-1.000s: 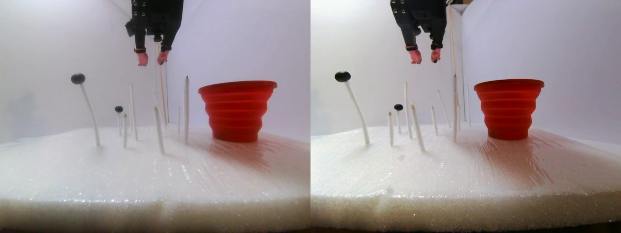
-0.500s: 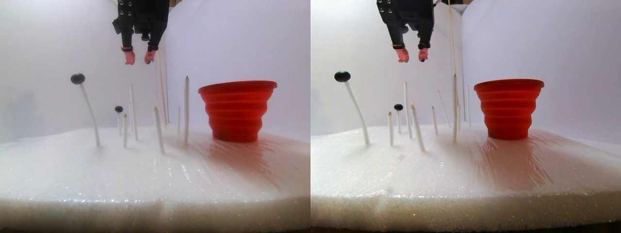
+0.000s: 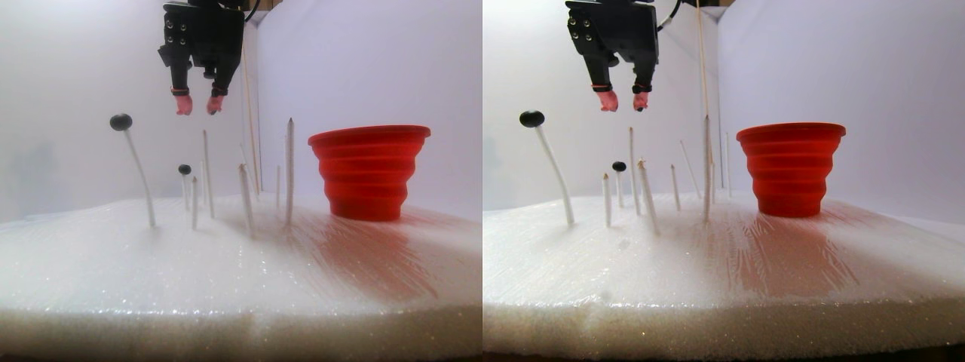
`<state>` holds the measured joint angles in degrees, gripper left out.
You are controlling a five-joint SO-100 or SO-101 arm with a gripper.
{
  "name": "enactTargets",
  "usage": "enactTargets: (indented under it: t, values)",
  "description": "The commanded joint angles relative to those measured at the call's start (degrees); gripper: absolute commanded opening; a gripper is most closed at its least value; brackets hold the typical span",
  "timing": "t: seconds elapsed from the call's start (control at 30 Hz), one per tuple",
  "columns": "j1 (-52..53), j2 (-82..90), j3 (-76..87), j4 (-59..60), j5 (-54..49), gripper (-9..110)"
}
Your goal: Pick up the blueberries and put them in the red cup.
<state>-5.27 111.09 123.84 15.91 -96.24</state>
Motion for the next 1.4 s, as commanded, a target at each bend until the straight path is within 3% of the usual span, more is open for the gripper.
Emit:
enactTargets:
  t: [0.0,1.37]
  values:
    - [-1.14,0.00,-3.69,-2.29,0.53,16]
    - [-6.15,-16.70,-5.89,-15.38,2.90,17]
